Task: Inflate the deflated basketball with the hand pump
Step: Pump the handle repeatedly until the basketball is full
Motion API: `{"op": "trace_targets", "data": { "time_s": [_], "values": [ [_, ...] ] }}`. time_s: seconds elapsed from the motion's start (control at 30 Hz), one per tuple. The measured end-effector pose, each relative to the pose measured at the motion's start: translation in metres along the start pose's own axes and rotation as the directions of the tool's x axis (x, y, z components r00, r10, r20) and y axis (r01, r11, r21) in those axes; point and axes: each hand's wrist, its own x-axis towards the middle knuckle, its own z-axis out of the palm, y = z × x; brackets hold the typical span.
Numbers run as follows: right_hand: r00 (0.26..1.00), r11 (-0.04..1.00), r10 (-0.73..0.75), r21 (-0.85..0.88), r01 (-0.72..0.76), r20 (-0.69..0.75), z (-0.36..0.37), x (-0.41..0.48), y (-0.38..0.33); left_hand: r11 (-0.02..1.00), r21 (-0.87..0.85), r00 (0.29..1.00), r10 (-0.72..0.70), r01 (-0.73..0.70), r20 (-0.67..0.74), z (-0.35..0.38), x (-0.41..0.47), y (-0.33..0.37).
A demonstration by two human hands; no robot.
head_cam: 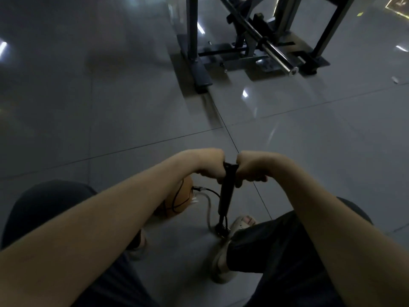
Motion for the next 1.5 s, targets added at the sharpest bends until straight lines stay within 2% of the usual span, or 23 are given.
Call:
{"op": "trace_targets", "data": {
  "time_s": [0.17, 0.5, 0.63, 0.8, 0.87, 1.03, 1.13, 1.3, 1.5],
  "values": [
    [0.983, 0.993, 0.067, -0.110, -0.049, 0.168, 0.060, 0.032, 0.013, 0.986, 0.164, 0.999, -0.028, 0.021, 0.038, 0.071, 0.019, -0.010],
    [0.976, 0.977, 0.079, -0.208, -0.036, 0.204, 0.142, 0.076, 0.048, 0.985, 0.173, 0.998, -0.031, 0.021, 0.055, 0.151, 0.032, -0.018],
    [0.976, 0.970, 0.085, -0.241, -0.034, 0.203, 0.143, 0.081, 0.052, 0.986, 0.165, 0.999, -0.037, 0.031, 0.033, 0.156, 0.036, -0.020],
    [0.972, 0.978, 0.063, -0.207, -0.016, 0.227, 0.147, 0.063, 0.037, 0.983, 0.176, 0.978, -0.080, 0.046, 0.193, 0.149, 0.018, -0.023],
    [0.978, 0.978, 0.038, -0.208, 0.006, 0.206, 0.126, 0.048, 0.026, 0.984, 0.170, 0.974, -0.087, 0.052, 0.209, 0.130, 0.013, -0.023],
    [0.996, 0.995, 0.026, -0.102, -0.016, 0.088, 0.028, 0.010, 0.003, 0.999, 0.033, 0.996, -0.040, 0.038, 0.077, 0.037, 0.008, -0.009],
    [0.998, 0.997, 0.025, -0.069, -0.022, 0.053, 0.003, 0.001, -0.002, 1.000, 0.024, 1.000, -0.016, 0.016, 0.019, 0.008, 0.002, 0.001],
    [0.959, 0.978, 0.130, -0.190, -0.082, 0.253, 0.073, 0.025, 0.009, 0.972, 0.237, 0.998, -0.019, 0.005, 0.057, 0.081, 0.007, -0.004],
    [0.972, 0.954, 0.113, -0.297, -0.047, 0.207, 0.133, 0.067, 0.039, 0.979, 0.201, 0.999, -0.024, 0.016, 0.040, 0.146, 0.026, -0.018]
  ]
}}
